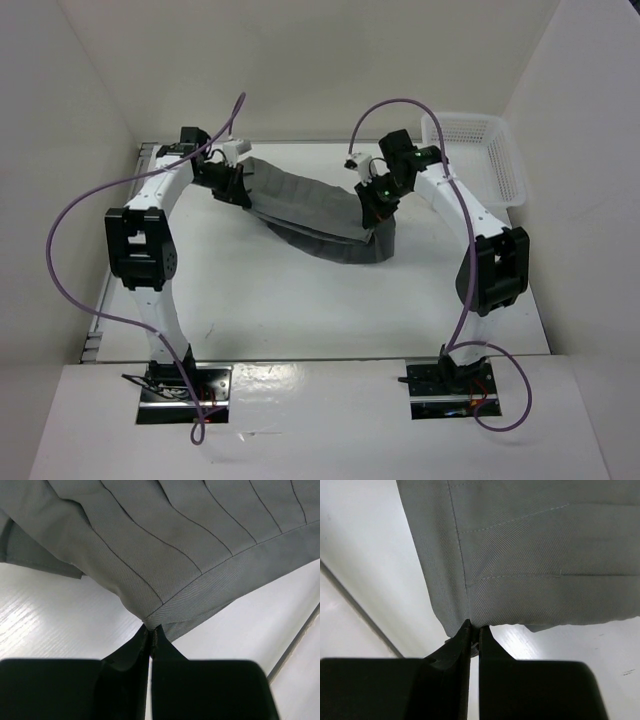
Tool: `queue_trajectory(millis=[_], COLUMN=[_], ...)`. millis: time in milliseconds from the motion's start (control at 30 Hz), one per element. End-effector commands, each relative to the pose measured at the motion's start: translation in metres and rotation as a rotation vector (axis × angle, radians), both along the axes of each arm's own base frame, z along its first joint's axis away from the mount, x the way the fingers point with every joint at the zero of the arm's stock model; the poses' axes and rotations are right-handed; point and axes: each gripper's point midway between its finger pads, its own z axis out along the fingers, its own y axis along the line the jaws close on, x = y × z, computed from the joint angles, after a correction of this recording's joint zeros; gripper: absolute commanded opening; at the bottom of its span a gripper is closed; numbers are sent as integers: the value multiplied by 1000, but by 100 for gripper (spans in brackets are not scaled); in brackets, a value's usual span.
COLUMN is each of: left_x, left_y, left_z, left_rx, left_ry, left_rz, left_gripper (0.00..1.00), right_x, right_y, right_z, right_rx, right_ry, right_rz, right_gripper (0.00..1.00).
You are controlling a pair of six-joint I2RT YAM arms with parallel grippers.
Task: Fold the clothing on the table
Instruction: Fold the skirt
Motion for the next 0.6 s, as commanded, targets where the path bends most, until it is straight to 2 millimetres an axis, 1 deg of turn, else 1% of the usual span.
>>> queue_trajectory(millis=[0,33,67,100,133,167,200,233,267,300,333,367,400,433,500,533,567], left_x=[-13,-21,-41,-52,-63,-74,-91,-99,-106,-114,-124,-130,-135,-148,-162,-169,-175], left_y=[0,-3,-7,-14,-18,-18,-20,-24,-23,-25,-22,-19,-19,-18,-17,-13,-9], left_z=[34,32,31,29,29,41,32,34,48,50,44,52,53,53,54,64,63], left_rx=[-11,-4,-6,8,8,34,43,52,57,54,69,79,79,79,73,89,107], left_ry=[-99,-106,-76,-75,-71,-107,-74,-93,-137,-135,-123,-145,-150,-147,-133,-181,-188], left_rz=[-68,-96,-105,-133,-145,-147,-155,-169,-155,-157,-151,-135,-135,-135,-120,-110,-92], left_gripper=[0,0,0,0,0,0,0,0,0,0,0,0,0,0,0,0,0], right_x=[-29,-44,-51,-63,-76,-83,-92,-102,-107,-114,-121,-121,-121,-127,-141,-144,-147], right_y=[0,4,8,8,15,19,23,28,34,33,34,35,35,36,38,40,42], right_z=[20,16,17,11,4,1,-1,-7,-3,-6,-4,-4,-4,0,-5,-2,-2], right_rx=[19,13,17,2,-11,-9,-7,-17,7,-3,0,9,9,11,0,2,0], right_ry=[38,87,103,139,173,189,215,236,236,256,269,272,272,261,283,273,273], right_rz=[87,117,141,165,198,217,236,263,280,295,306,308,308,321,347,360,371], right_gripper=[0,0,0,0,0,0,0,0,0,0,0,0,0,0,0,0,0])
